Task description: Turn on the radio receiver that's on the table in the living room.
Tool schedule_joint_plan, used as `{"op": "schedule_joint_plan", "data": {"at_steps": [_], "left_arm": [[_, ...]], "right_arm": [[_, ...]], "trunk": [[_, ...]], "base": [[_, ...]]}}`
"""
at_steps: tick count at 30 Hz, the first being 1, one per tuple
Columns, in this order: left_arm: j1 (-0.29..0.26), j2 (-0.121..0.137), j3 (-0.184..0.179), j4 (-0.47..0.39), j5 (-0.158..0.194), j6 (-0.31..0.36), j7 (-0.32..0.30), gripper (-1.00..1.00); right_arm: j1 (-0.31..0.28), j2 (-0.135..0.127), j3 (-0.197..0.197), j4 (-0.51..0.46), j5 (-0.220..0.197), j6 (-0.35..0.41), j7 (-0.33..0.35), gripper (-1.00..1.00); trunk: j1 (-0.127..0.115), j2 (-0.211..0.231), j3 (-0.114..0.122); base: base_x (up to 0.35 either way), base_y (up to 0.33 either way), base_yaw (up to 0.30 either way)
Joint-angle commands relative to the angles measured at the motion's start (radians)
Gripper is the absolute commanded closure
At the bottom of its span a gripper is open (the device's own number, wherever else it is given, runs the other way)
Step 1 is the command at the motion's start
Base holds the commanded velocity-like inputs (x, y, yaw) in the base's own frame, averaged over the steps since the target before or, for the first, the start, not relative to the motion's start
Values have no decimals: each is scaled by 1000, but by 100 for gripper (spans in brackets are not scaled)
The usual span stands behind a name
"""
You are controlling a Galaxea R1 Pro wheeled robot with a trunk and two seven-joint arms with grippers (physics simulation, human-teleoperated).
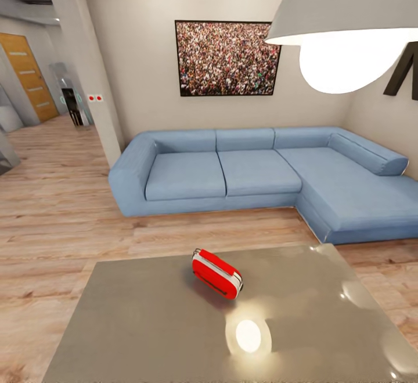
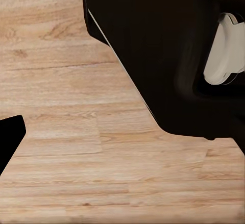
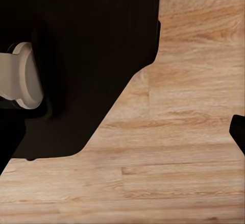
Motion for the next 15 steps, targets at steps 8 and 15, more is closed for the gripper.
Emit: {"op": "schedule_joint_plan", "data": {"at_steps": [8, 15], "left_arm": [[0, 0, 0, 0, 0, 0, 0, -100], [0, 0, 0, 0, 0, 0, 0, -100]], "right_arm": [[0, -1, -2, 0, -1, 0, 0, -100], [0, -1, -2, 0, -1, 0, 0, -100]], "trunk": [[0, 0, -13], [0, 0, -24]], "base": [[0, 0, 0], [0, 0, 0]]}}
